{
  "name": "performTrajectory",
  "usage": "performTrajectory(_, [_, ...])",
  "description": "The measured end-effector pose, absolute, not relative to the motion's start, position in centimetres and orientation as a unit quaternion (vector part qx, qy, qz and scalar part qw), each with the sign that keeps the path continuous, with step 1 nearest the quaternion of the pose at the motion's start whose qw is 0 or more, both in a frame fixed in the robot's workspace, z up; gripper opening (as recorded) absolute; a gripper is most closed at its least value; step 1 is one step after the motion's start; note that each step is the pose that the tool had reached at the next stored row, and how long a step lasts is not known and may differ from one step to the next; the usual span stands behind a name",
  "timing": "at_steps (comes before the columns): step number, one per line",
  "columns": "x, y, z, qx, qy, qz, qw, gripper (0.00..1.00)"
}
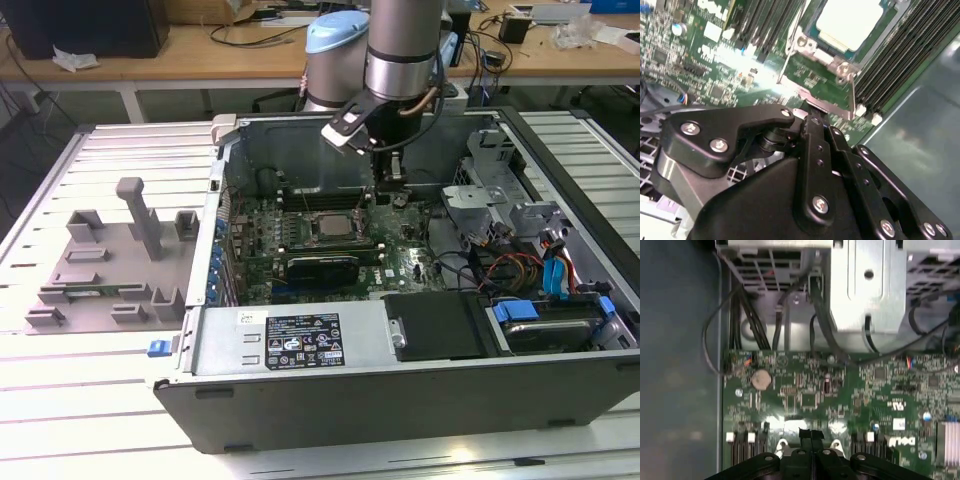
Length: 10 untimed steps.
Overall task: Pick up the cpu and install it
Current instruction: 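Close the cpu cover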
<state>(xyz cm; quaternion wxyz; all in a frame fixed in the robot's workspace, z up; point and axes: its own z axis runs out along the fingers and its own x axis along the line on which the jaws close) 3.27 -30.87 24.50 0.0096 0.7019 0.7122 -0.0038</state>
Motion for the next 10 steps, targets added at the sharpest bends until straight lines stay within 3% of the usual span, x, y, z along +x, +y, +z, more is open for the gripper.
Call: performTrajectory(10, [1.8, -30.9, 24.5, 0.702, 0.712, -0.003, 0.010, 0.11])
